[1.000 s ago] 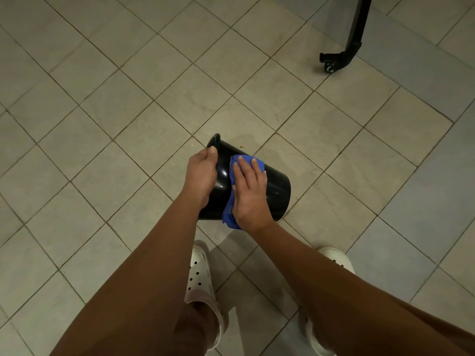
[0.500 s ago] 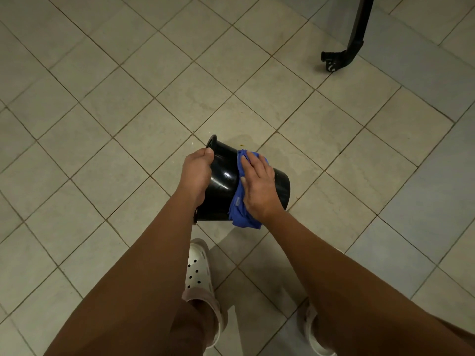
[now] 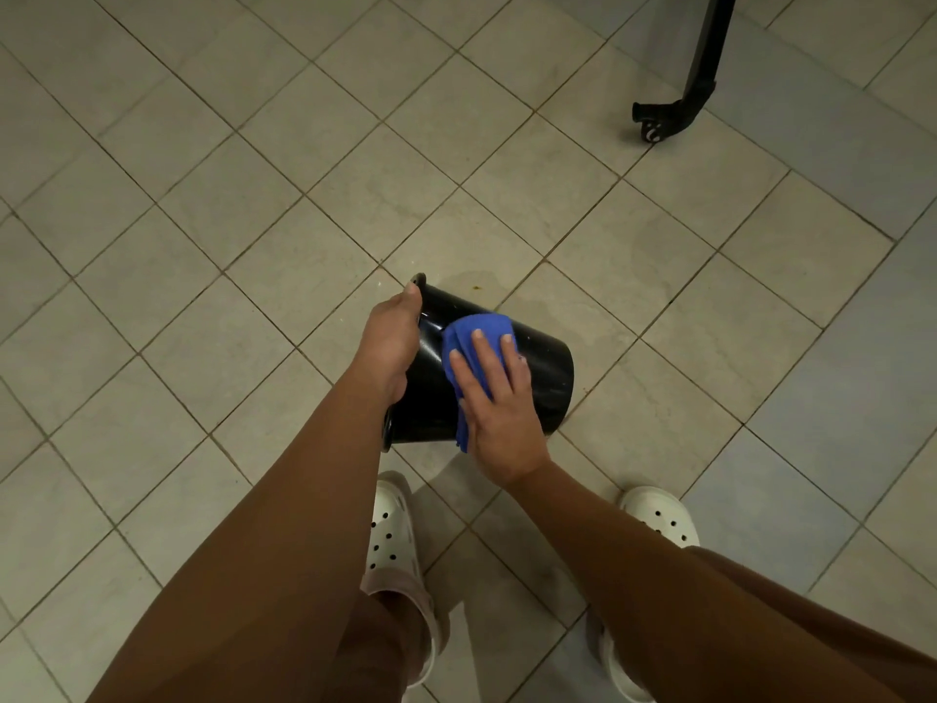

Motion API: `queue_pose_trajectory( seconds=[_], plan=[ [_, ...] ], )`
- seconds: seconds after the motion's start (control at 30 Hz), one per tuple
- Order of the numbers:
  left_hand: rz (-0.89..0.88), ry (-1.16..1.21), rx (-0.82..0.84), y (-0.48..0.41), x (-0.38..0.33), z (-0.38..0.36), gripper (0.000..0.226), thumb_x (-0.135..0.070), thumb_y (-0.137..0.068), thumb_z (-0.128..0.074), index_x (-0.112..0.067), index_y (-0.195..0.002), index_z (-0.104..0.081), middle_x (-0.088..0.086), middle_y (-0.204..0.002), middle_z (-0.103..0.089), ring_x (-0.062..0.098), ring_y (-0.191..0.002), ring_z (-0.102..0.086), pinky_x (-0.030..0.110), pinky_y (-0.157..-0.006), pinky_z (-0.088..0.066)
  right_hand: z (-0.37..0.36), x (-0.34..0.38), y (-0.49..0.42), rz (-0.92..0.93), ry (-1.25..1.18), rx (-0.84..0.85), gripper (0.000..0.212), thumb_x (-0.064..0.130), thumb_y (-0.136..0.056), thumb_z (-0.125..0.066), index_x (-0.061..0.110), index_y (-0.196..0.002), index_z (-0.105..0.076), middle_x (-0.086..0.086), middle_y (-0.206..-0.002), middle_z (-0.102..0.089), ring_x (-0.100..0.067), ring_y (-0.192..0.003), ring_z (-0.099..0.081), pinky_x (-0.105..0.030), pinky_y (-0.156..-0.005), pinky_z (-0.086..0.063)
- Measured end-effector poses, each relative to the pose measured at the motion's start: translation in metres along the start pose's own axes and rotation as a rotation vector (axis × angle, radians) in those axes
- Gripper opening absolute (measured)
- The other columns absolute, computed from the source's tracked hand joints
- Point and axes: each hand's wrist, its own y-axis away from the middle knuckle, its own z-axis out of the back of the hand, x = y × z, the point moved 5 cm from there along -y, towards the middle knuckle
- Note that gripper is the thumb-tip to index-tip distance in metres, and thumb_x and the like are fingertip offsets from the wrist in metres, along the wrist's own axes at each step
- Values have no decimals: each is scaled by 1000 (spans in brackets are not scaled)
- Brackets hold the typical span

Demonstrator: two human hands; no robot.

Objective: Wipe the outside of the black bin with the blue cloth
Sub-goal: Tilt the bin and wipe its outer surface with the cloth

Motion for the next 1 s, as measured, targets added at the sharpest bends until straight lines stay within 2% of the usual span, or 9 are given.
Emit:
queue_pose_trajectory(
  seconds=[0.07,0.2,0.33,0.5,0.6,0.67,0.77,0.9,1.0],
  plan=[
    [-19,3,-6,-1,0,1,48,-47,-104,-36,-11,-112,-68,17,-108,-71,34,-102,-68,49,-95,-53,-2,11,-10,65,-37,32,60,25,-94,-43,21,-149,-18,-8,-157,-6,-35,-143,1,-56,-112,-18],
    [-37,15,-16,-4,1,1,44,-43,-104,-39,-14,-95,-71,15,-102,-74,34,-101,-70,51,-97,-53,2,15,-43,-9,-6,105,56,35,-98,-17,21,-150,-4,-6,-158,3,-30,-144,6,-51,-114,-14],
    [-86,31,-25,-4,-2,1,39,-39,-104,-41,-13,-93,-69,15,-96,-70,32,-94,-67,54,-97,-52,17,-2,-51,-174,-168,76,52,32,-100,-28,19,-148,-16,-8,-155,-10,-31,-141,-3,-49,-116,-10],
    [-102,-3,-27,0,-3,-2,36,-38,-104,-40,-15,-98,-67,14,-100,-68,35,-102,-65,52,-96,-52,19,-5,-45,-297,-196,21,51,28,-98,-37,12,-145,-25,-14,-146,-14,-33,-136,-10,-53,-112,-18],
    [-114,-3,-19,-1,-3,-4,38,-36,-105,-39,-13,-96,-68,11,-93,-70,28,-91,-67,42,-84,-55,20,8,-49,-193,-238,11,54,21,-96,-42,13,-146,-24,-15,-150,-13,-33,-140,-4,-54,-114,-15],
    [-139,-13,-5,-1,-3,-5,39,-32,-106,-39,-10,-93,-68,8,-85,-68,22,-80,-64,37,-77,-53,23,15,-55,-86,-257,22,55,18,-96,-44,14,-147,-22,-12,-155,-11,-31,-143,3,-51,-116,-6],
    [-170,1,-26,0,-2,-4,40,-31,-106,-40,-4,-99,-68,12,-88,-67,24,-82,-63,40,-81,-53,26,10,-61,-40,-249,45,53,21,-99,-37,14,-148,-19,-7,-157,-7,-27,-144,7,-45,-117,0],
    [-202,9,-41,3,-4,-6,36,-29,-107,-39,-13,-90,-67,9,-87,-68,24,-86,-66,40,-83,-53,22,-17,-52,-254,-244,35,53,30,-100,-31,9,-147,-20,-10,-156,-9,-28,-143,3,-46,-117,-4],
    [-204,-7,-55,4,-5,-4,36,-31,-107,-38,-13,-91,-66,11,-89,-67,27,-90,-65,41,-85,-53,16,-15,-35,-267,-158,26,58,37,-99,-25,7,-147,-17,-12,-156,-8,-31,-143,4,-48,-117,-3]
  ],
)
